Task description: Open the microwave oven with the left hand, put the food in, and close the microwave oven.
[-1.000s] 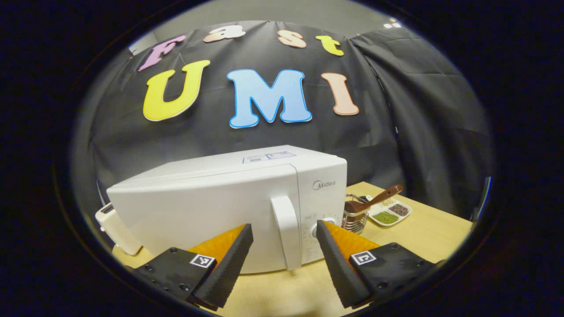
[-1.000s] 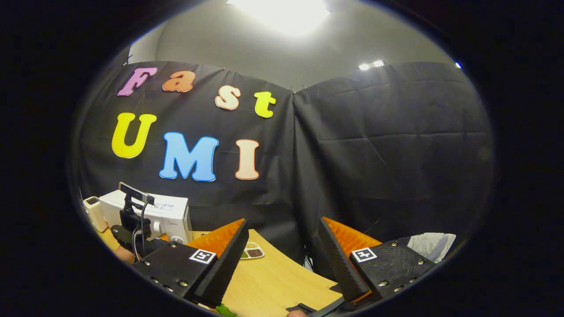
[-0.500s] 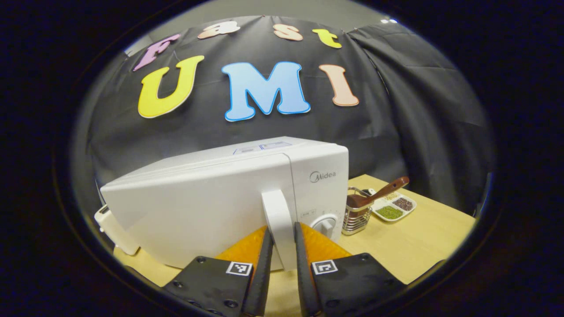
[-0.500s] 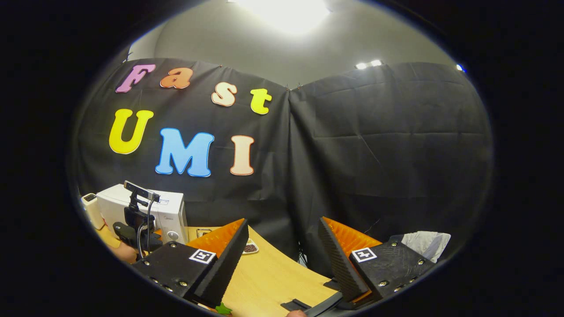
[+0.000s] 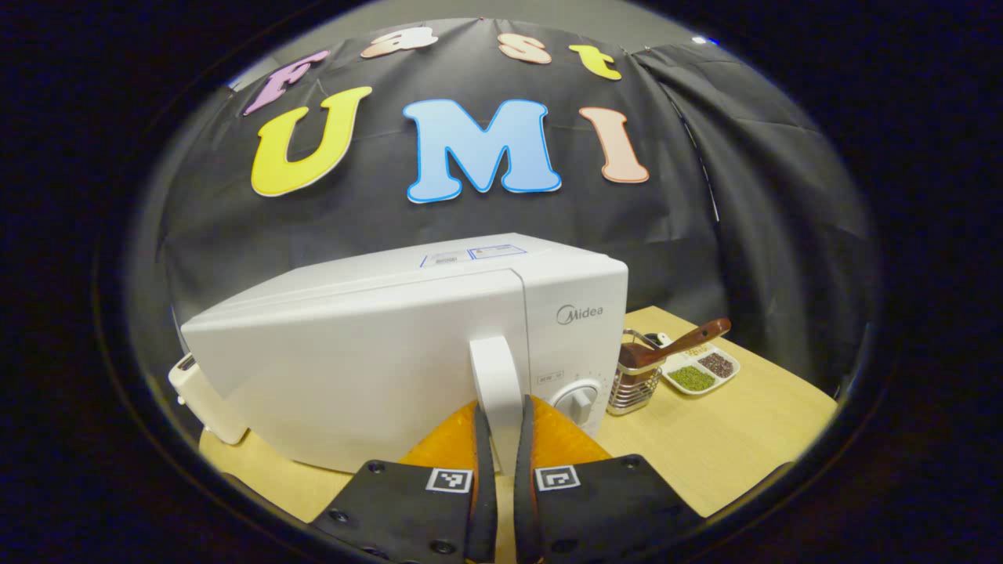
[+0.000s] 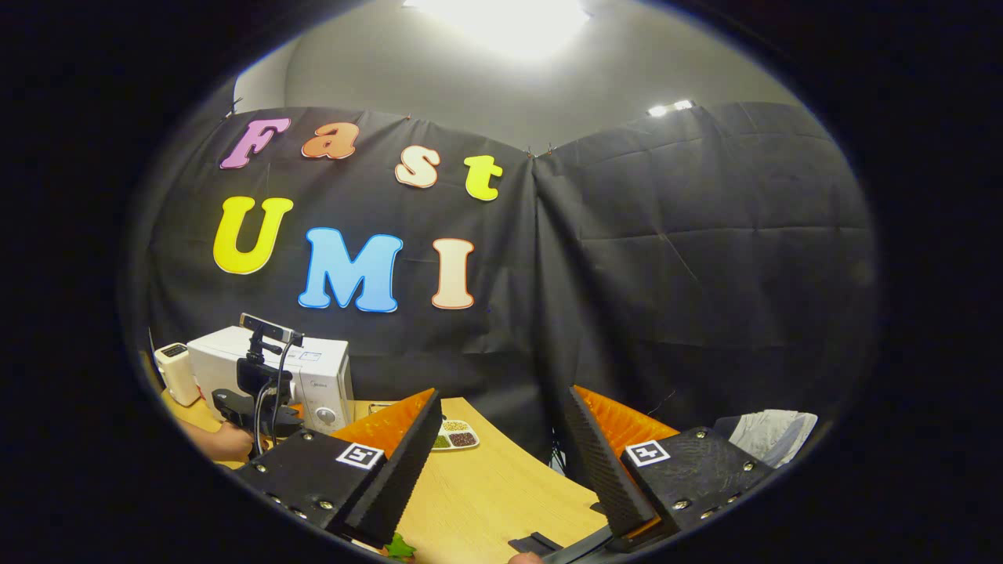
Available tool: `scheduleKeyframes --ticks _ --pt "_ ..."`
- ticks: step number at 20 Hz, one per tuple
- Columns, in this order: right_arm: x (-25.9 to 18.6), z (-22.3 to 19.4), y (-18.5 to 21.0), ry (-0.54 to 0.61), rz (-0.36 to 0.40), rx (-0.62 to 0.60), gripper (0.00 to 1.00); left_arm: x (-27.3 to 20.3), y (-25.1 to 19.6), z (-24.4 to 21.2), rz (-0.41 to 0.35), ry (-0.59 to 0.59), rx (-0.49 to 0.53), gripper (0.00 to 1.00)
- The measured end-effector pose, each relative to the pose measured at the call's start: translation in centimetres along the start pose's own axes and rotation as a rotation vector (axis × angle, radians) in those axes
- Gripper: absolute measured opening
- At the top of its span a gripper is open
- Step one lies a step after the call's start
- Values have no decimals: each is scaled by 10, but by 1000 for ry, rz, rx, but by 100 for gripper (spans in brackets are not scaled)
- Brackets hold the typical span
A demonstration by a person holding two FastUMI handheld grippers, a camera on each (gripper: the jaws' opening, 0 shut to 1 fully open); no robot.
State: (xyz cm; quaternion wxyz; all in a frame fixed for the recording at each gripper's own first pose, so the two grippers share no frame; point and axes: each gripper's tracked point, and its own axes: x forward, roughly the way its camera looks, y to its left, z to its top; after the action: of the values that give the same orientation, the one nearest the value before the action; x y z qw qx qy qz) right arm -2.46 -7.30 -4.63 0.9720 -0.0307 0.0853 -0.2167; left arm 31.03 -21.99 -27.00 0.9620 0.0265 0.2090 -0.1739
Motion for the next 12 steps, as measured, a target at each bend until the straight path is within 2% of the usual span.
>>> scheduleKeyframes --ticks 3,4,8,12 --pt "8 3 -2 -12 34 11 96 -15 -1 -10 33 49 -26 16" --pt "10 4 -4 -18 43 10 96 -26 -1 -9 36 22 -23 14" --pt "19 11 3 -46 128 12 96 -62 1 -23 18 24 -24 15" --pt "17 17 13 -79 222 47 96 -94 9 -33 46 30 -37 15"
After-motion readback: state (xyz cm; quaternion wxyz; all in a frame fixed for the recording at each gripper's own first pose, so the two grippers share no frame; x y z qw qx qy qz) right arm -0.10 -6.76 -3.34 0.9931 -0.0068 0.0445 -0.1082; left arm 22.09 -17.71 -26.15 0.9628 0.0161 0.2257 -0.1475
